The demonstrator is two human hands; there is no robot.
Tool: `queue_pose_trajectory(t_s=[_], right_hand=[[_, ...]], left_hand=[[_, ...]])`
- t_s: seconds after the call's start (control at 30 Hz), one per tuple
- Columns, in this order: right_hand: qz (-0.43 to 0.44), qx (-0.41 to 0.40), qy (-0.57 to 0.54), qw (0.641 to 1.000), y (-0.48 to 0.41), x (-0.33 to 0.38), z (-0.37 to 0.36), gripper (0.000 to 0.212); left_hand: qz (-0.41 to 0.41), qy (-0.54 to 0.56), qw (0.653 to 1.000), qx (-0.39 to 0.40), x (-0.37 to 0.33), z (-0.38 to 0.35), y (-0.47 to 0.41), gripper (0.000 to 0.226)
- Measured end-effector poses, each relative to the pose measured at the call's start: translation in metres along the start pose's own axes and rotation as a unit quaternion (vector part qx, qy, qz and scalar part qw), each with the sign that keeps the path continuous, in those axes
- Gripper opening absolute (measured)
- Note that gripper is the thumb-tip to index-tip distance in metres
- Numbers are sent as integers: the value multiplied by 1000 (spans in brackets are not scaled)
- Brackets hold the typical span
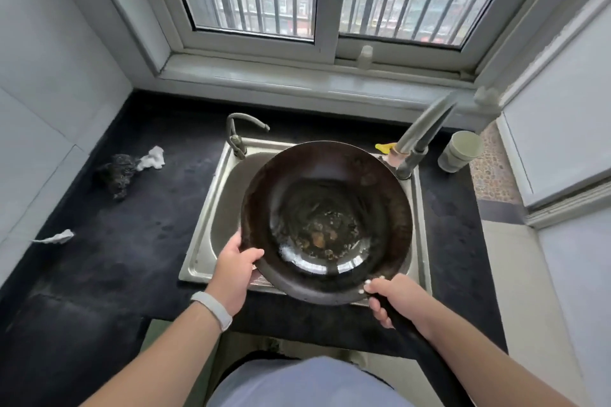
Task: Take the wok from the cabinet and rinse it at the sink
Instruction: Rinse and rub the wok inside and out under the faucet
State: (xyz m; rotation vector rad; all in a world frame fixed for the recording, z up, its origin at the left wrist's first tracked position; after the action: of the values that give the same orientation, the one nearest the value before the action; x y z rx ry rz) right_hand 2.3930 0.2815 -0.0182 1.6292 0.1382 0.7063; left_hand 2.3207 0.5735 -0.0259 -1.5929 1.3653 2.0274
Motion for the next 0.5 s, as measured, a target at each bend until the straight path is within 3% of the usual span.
queue_pose_trajectory(t_s=[0.3, 0.5], right_hand=[[-39, -14, -64, 997, -23, 3, -29, 30], [-41, -6, -33, 999, -30, 12, -20, 36]], left_hand=[[15, -96, 994, 54, -8, 8, -50, 37], [50, -133, 988, 61, 5, -2, -65, 35]])
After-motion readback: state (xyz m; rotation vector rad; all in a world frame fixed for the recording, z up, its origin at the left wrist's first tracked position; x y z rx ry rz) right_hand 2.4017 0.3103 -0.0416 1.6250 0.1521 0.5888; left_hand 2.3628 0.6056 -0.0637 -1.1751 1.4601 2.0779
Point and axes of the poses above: each hand's wrist, its own y-axis away from the middle knuckle, its own z-axis out of the back of the hand, x = y × z, the point moved 10 cm from there along -y, towards the middle knuckle, and after that the axes turned 8 degrees about -z, right-handed, at the moved point
